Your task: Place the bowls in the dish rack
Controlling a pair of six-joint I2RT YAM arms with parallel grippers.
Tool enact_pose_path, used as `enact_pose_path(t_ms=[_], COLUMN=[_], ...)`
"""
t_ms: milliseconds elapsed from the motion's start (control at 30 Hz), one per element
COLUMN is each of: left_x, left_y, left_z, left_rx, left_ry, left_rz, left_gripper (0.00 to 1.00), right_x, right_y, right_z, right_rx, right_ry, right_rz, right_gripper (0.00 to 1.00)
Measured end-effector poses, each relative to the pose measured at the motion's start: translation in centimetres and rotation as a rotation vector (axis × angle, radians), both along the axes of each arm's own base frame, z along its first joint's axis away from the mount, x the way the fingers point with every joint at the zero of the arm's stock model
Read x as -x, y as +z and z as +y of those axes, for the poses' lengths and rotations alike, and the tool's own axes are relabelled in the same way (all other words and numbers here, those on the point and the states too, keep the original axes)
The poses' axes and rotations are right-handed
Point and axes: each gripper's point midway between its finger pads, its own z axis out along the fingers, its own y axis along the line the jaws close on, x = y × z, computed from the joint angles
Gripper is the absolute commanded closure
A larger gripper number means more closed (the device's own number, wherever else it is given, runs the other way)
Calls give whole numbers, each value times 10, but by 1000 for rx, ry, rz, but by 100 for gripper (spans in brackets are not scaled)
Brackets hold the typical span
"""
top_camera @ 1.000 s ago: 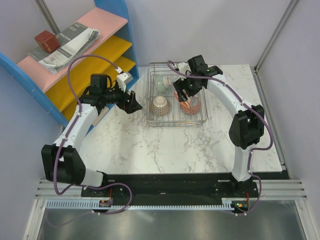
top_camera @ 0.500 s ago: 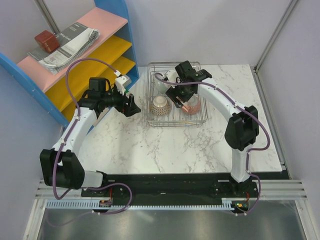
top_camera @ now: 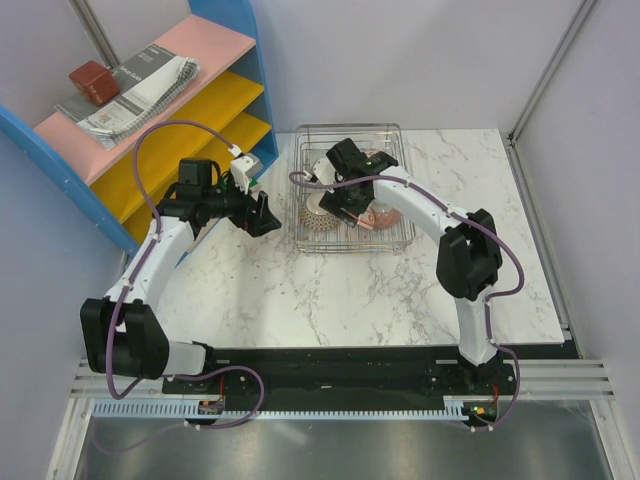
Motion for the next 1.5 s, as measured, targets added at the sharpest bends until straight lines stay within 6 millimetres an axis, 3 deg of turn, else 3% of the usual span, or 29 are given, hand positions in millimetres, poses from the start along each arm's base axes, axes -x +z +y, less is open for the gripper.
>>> enact_pose_path(t_ms=[967,1167,1300,1500], left_x=[10,10,10,10], left_y=[-6,-6,-6,-6], left_z=[6,6,7,7], left_rx=[-5,-5,-5,-5], left_ry=[13,14,14,14], left_rz=[1,-2,-2,-3], left_gripper=[0,0,0,0], right_x=[8,10,10,11], right_y=[-16,-16,-16,-17], right_z=[12,13,12,11], right_rx=[236,253,262,268], right_ry=[91,119,132,141], right_rz=[-163,-162,-159,-153], right_gripper=[98,84,55,32])
